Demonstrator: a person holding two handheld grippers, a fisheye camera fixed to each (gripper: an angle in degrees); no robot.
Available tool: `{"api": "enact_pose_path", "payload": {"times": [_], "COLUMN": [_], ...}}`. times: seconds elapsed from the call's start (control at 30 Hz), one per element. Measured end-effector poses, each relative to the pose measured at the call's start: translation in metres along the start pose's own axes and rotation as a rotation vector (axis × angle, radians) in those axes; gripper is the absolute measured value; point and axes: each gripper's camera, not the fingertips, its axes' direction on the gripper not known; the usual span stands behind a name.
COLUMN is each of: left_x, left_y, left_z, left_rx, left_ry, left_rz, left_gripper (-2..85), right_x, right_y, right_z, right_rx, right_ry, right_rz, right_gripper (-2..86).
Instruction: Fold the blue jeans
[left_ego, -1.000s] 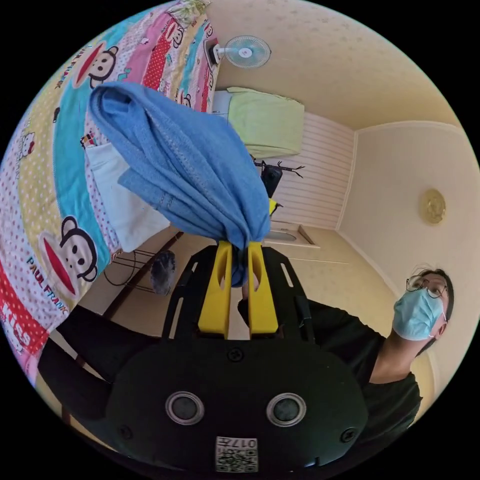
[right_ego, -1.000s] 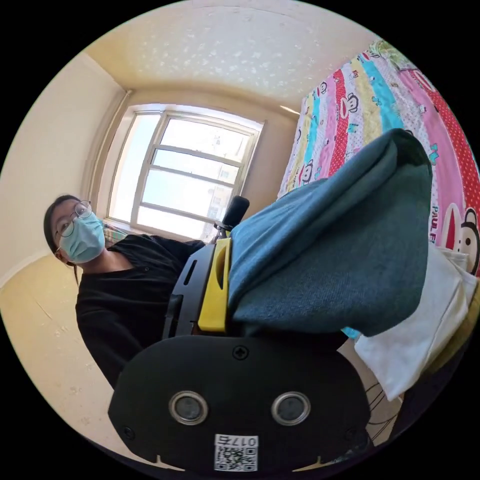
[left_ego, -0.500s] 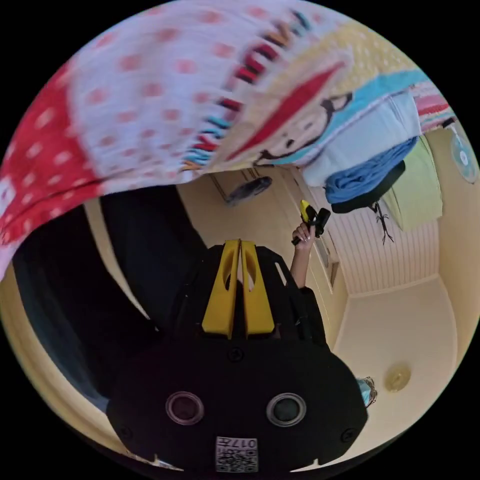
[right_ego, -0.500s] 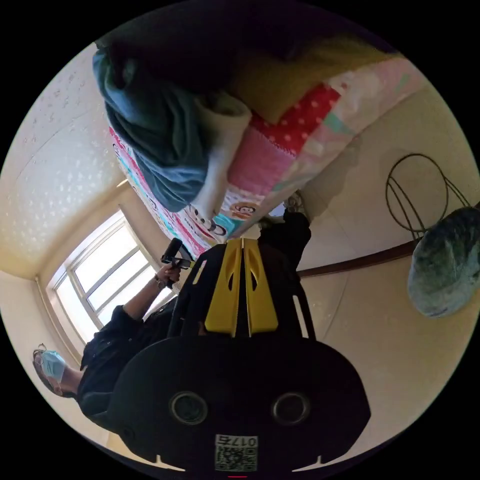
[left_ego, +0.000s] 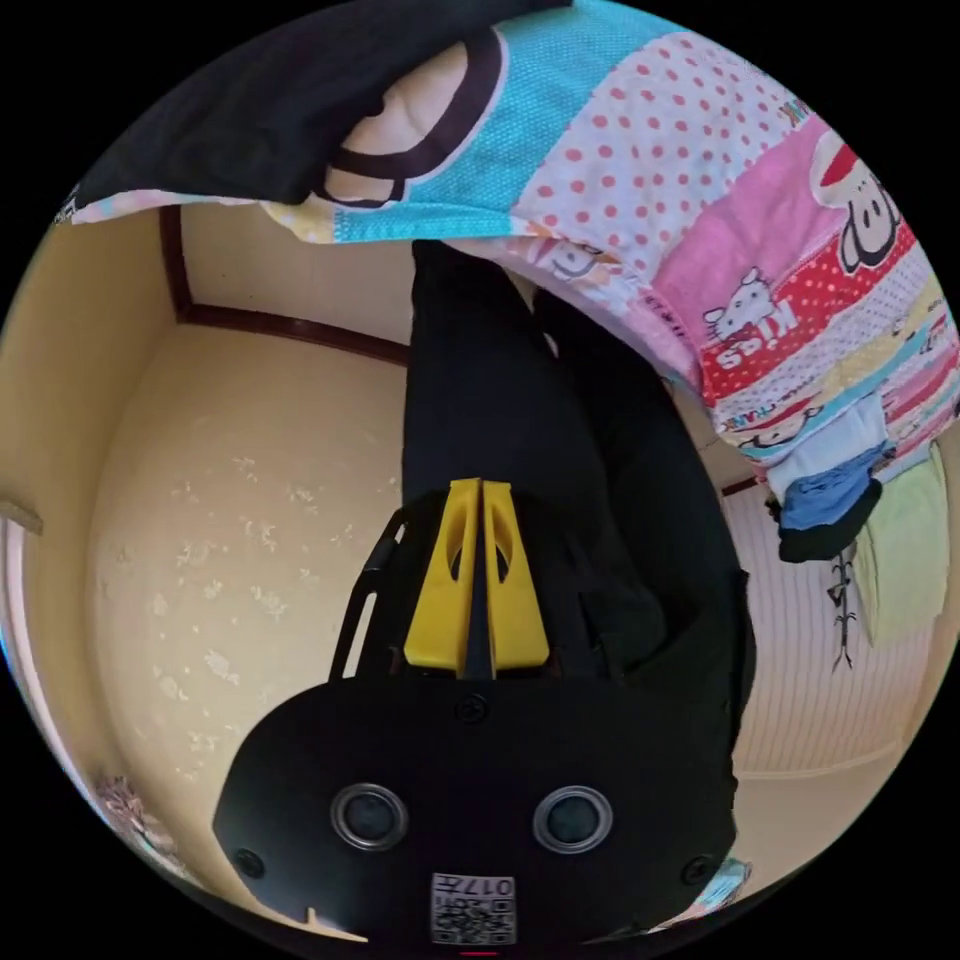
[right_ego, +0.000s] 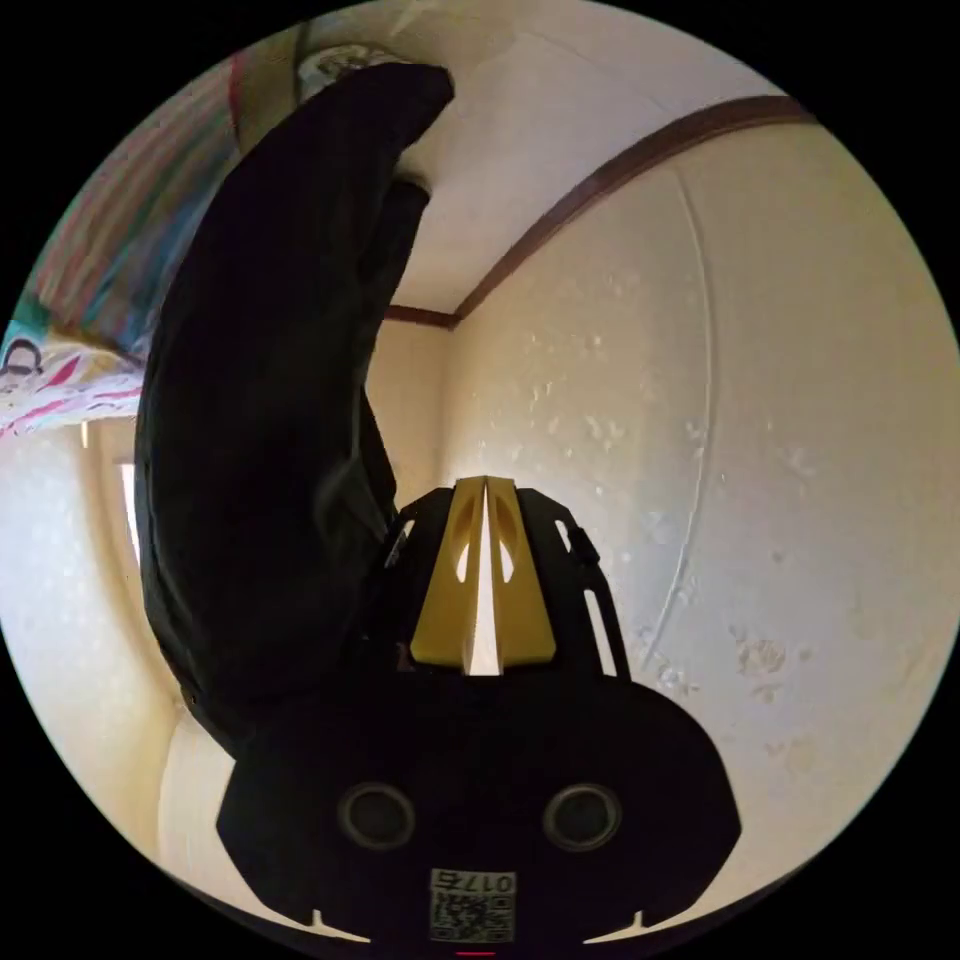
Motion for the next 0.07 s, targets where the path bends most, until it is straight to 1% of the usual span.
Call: {"api": "enact_pose_path", "payload": {"times": [0.03,0.07], "left_x": [0.002,0.003], "left_y": [0.002,0.003], "left_z": [0.01,0.015], "left_rx": [-0.008,-0.005], "left_ry": [-0.067,-0.094], "left_rz": [0.003,0.007], "left_gripper": [-0.8,-0.8], "right_x": [-0.033,-0.067], "right_y": [-0.003,-0.003], "right_z": [-0.012,-0.023], "right_rx": [0.039,0.086], "right_ry": [0.056,0.133], "right_rz": [-0.048,-0.096], "right_gripper": [0.5,0.5]}}
